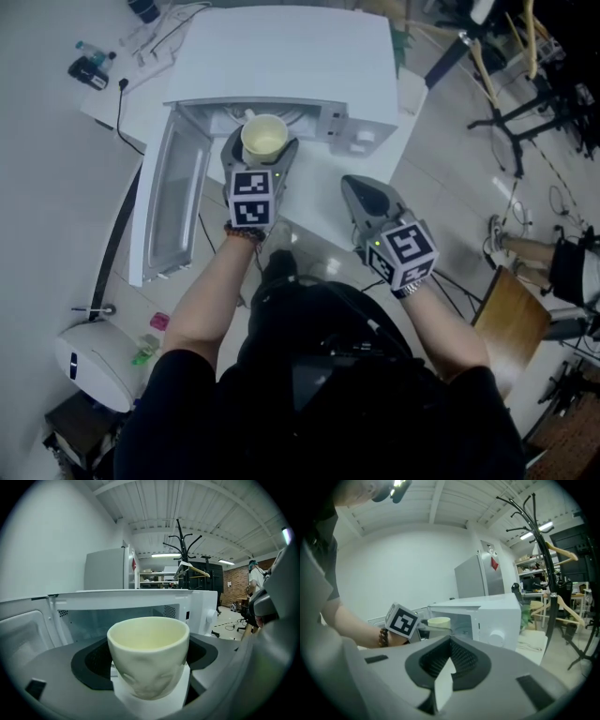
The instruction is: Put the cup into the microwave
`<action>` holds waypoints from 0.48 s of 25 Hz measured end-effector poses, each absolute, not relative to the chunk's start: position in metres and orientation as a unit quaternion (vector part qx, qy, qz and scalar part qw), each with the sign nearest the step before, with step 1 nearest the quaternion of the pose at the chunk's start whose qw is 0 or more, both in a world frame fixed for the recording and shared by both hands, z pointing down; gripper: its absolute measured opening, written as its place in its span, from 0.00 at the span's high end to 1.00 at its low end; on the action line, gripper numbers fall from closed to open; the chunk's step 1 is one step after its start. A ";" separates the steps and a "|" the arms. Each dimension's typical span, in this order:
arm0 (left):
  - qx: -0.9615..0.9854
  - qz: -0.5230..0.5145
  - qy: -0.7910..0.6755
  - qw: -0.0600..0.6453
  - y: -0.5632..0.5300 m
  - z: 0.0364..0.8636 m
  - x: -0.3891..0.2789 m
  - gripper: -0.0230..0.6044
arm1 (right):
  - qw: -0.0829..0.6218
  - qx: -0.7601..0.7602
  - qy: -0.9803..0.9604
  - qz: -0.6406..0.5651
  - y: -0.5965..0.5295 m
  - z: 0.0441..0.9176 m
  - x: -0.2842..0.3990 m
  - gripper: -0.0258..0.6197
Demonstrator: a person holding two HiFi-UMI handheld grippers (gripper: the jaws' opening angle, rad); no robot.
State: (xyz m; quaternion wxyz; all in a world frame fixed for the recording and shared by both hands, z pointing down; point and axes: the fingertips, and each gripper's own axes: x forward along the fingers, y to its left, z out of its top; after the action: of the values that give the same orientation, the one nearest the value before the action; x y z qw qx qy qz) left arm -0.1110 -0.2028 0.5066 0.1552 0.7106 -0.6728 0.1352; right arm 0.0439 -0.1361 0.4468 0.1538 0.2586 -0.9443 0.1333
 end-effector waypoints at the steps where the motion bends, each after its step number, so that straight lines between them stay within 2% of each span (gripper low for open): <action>1: 0.712 0.136 -0.670 0.157 -0.206 0.509 -0.110 0.25 | 0.154 0.261 -0.943 0.134 -0.138 0.447 0.044 0.96; 12: 0.727 0.156 -0.647 0.171 -0.246 0.540 -0.108 0.25 | 0.157 0.283 -0.935 0.148 -0.162 0.455 0.044 0.96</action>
State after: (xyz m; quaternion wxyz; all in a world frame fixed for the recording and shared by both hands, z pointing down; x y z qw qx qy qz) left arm -0.1076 -0.2456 0.5399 0.1714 0.7265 -0.6468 0.1562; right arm 0.0444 -0.1621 0.4554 0.1567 0.2829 -0.9347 0.1476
